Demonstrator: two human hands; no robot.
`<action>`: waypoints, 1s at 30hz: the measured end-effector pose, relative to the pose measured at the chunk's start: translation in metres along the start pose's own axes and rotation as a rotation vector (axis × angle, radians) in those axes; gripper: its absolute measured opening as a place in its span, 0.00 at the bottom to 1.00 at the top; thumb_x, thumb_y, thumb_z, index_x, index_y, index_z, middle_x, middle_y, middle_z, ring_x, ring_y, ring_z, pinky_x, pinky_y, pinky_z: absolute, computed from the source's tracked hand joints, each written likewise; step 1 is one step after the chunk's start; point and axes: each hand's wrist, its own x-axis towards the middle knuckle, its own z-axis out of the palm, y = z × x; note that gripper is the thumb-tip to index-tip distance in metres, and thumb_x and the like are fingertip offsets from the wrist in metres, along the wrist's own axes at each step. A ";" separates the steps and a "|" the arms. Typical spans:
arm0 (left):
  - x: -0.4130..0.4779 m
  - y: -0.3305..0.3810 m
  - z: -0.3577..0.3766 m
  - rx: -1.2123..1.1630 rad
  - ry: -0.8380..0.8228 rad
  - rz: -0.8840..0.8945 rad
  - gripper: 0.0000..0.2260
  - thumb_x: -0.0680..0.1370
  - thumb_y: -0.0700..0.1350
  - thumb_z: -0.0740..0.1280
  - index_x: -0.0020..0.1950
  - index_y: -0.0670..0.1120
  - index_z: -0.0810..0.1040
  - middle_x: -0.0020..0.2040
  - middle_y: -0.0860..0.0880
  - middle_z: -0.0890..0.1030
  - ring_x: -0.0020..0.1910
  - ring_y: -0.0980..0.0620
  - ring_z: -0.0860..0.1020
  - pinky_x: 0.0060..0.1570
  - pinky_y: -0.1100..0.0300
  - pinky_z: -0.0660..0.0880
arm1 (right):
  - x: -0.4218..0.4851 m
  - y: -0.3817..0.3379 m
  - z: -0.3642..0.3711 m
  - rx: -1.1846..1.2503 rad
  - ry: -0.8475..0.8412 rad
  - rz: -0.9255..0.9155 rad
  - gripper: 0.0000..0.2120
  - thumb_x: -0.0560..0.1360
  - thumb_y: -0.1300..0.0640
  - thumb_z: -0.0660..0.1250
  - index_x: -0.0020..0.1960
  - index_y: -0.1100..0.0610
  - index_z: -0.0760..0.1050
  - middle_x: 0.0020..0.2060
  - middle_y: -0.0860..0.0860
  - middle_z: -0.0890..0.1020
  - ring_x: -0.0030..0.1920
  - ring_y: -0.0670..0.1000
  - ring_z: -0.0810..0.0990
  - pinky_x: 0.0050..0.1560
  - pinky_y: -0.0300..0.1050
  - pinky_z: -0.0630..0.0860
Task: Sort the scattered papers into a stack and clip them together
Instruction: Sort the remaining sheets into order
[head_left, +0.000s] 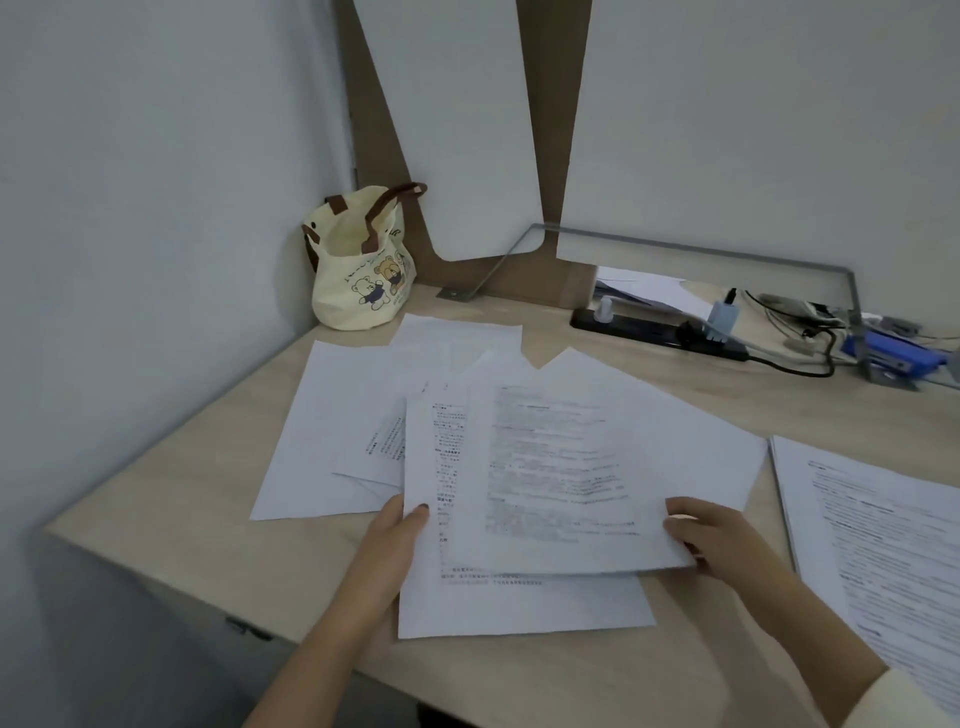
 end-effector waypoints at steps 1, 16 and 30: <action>-0.001 0.000 0.001 -0.021 -0.029 0.007 0.13 0.80 0.47 0.60 0.63 0.48 0.74 0.58 0.49 0.81 0.56 0.49 0.79 0.63 0.48 0.72 | -0.003 -0.001 0.004 -0.024 -0.035 -0.006 0.13 0.77 0.66 0.59 0.40 0.54 0.77 0.36 0.52 0.78 0.38 0.51 0.74 0.39 0.42 0.69; 0.006 0.014 -0.043 0.122 0.350 0.266 0.08 0.81 0.43 0.55 0.59 0.52 0.66 0.49 0.58 0.73 0.45 0.59 0.72 0.39 0.67 0.67 | 0.049 -0.042 0.051 -0.348 0.014 -0.184 0.20 0.77 0.57 0.63 0.68 0.57 0.67 0.65 0.55 0.73 0.62 0.54 0.73 0.56 0.42 0.65; 0.023 -0.002 -0.047 0.310 0.442 0.293 0.15 0.81 0.43 0.55 0.68 0.49 0.65 0.54 0.55 0.75 0.44 0.63 0.73 0.39 0.70 0.67 | 0.151 -0.081 0.081 -0.678 -0.031 -0.181 0.38 0.70 0.45 0.70 0.73 0.54 0.58 0.72 0.56 0.64 0.67 0.59 0.69 0.63 0.55 0.69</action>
